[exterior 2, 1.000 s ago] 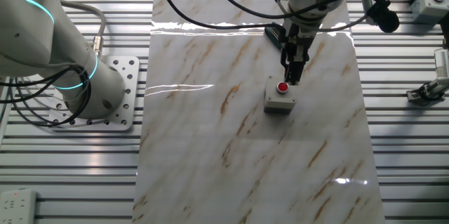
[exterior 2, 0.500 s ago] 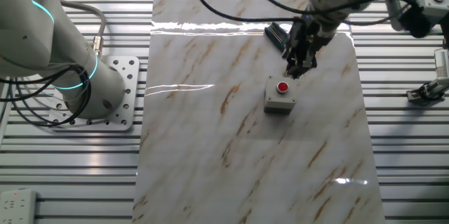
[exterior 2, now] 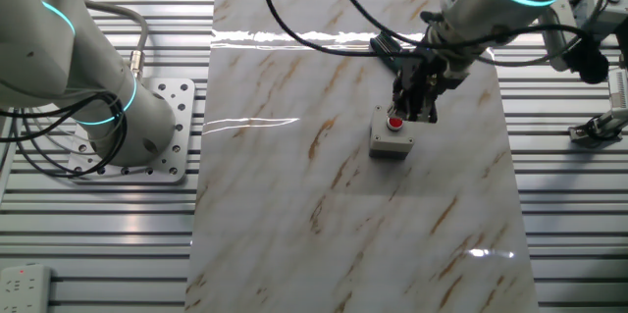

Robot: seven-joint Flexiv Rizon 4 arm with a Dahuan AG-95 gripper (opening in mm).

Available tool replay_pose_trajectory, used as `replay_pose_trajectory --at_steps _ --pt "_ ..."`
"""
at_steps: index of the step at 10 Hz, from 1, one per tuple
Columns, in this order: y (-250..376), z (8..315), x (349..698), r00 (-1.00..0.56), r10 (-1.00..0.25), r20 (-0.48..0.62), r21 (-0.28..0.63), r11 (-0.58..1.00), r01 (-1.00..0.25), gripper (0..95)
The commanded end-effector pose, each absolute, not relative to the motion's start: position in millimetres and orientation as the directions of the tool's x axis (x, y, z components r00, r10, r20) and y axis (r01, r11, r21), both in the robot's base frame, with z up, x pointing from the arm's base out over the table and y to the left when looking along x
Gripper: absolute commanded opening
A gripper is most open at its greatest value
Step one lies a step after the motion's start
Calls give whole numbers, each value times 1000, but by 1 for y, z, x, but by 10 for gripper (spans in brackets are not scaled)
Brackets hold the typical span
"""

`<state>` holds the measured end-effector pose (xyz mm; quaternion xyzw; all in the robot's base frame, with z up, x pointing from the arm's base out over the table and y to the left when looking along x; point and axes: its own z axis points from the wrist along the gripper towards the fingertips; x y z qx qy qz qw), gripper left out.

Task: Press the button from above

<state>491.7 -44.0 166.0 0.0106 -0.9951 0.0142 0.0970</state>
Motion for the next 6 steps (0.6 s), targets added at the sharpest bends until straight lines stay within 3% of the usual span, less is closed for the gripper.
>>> replay_pose_trajectory --at_steps 1,6 --pt "-44 160 494 -992 31 121 -17 999 29 0" --pt "-27 148 507 -994 49 94 31 998 53 0"
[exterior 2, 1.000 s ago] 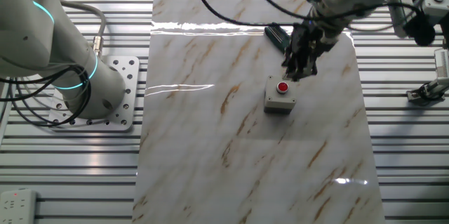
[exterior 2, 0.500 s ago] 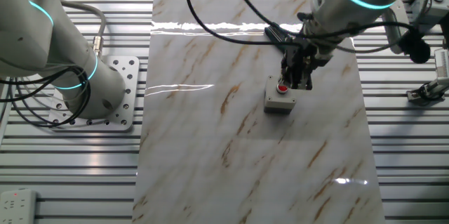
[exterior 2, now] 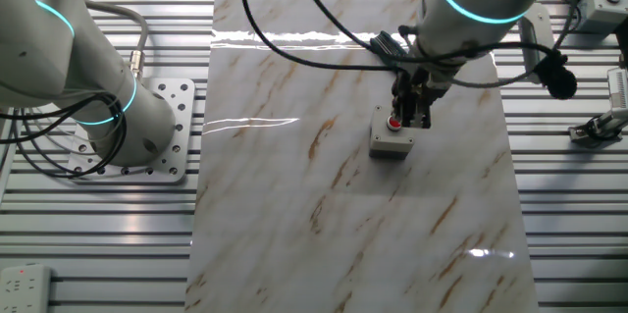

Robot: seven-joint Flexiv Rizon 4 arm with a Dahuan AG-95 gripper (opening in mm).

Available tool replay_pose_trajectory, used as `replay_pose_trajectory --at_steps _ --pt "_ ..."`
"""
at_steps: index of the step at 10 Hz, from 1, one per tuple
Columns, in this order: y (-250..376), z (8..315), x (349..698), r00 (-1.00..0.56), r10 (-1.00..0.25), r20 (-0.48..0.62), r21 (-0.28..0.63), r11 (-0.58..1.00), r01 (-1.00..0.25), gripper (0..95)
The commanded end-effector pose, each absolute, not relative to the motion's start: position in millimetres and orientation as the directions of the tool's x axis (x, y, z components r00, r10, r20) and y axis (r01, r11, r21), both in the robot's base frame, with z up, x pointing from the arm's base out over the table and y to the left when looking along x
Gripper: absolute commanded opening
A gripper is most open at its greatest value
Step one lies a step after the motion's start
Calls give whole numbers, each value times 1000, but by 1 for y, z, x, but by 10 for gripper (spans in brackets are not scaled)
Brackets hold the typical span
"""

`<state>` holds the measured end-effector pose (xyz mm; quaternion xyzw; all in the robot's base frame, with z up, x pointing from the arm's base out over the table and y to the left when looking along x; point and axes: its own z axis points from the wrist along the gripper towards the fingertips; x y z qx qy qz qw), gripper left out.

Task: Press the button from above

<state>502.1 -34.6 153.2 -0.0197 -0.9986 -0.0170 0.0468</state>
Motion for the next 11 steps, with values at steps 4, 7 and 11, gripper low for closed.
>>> replay_pose_trajectory --at_steps 4,7,11 --pt "-22 130 510 -993 73 96 13 997 75 0" --pt "-23 126 511 -992 84 95 12 996 85 0" --pt "-25 115 511 -992 86 93 14 996 88 0"
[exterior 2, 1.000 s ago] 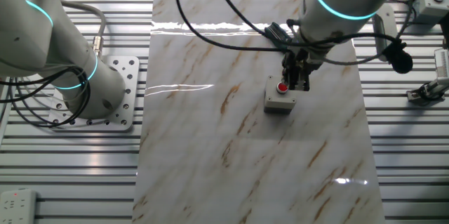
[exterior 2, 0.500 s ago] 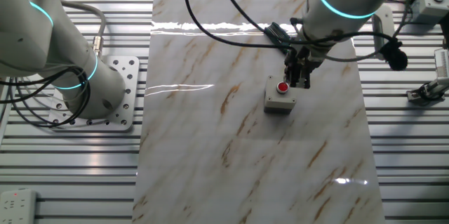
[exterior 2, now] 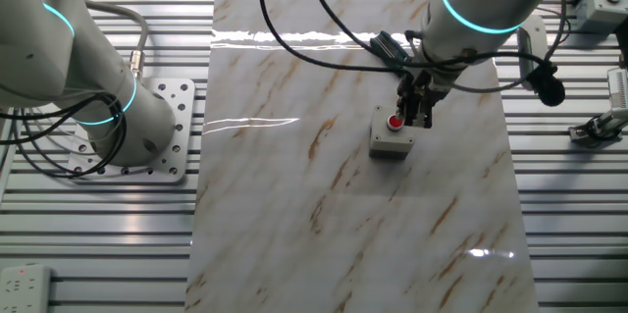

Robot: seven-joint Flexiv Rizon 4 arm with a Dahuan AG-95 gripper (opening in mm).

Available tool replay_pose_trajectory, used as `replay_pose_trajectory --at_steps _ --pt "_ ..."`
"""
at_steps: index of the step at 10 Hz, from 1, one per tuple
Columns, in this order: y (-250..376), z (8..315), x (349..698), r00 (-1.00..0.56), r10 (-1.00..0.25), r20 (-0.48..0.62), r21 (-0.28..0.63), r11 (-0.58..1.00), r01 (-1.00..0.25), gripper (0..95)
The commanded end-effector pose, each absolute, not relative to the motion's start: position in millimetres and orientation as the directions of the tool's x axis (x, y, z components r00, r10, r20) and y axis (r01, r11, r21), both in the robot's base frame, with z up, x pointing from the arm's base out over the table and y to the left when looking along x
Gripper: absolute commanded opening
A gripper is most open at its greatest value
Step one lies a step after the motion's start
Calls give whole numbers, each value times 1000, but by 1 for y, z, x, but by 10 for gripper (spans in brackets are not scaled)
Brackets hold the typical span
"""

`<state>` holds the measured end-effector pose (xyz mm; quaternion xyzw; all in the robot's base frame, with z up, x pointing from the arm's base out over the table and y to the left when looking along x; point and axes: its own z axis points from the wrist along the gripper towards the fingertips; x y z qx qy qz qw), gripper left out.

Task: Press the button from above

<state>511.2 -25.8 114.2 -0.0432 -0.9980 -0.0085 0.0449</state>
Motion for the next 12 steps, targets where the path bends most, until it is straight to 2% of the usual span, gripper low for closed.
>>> replay_pose_trajectory --at_steps 1,12 --pt "-25 113 511 -992 71 103 23 997 73 0" --pt "-25 104 505 -987 62 147 76 994 74 0"
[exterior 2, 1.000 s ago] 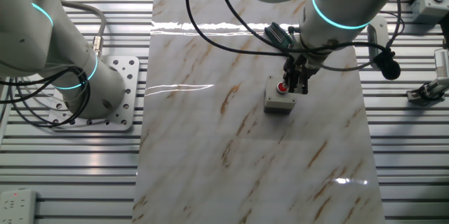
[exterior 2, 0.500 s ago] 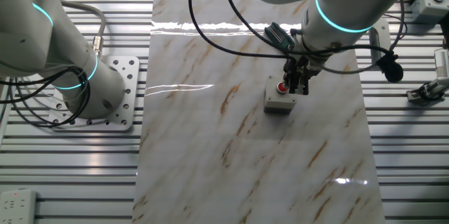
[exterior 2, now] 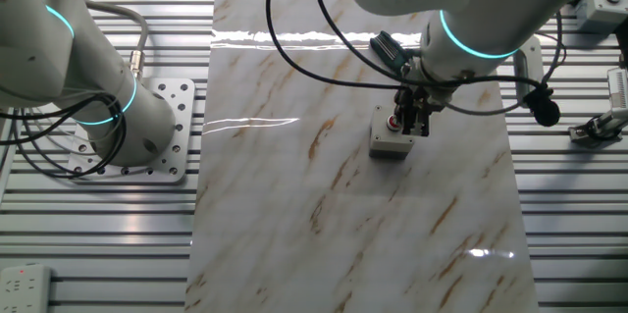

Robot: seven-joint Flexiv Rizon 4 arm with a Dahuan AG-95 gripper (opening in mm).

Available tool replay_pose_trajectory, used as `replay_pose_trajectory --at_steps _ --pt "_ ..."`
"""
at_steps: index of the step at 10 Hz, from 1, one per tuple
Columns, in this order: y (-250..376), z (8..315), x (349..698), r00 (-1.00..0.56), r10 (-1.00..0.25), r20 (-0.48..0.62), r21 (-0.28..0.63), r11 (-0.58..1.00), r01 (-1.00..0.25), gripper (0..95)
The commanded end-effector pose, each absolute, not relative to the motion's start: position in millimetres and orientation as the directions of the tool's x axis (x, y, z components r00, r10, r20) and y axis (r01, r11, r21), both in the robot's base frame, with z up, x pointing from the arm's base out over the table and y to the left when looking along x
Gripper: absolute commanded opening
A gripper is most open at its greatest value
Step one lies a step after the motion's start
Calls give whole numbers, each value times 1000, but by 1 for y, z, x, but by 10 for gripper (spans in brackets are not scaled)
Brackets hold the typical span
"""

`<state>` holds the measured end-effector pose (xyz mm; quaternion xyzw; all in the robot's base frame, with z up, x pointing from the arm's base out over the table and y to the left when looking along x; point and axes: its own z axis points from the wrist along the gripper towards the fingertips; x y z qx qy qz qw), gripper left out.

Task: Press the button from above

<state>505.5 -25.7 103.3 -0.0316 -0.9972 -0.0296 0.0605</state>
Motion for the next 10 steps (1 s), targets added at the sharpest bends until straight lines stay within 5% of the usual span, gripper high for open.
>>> replay_pose_trajectory --at_steps 1,10 --pt "-25 102 504 -991 42 127 66 997 51 0" --pt "-21 77 495 -999 47 25 42 998 49 0"
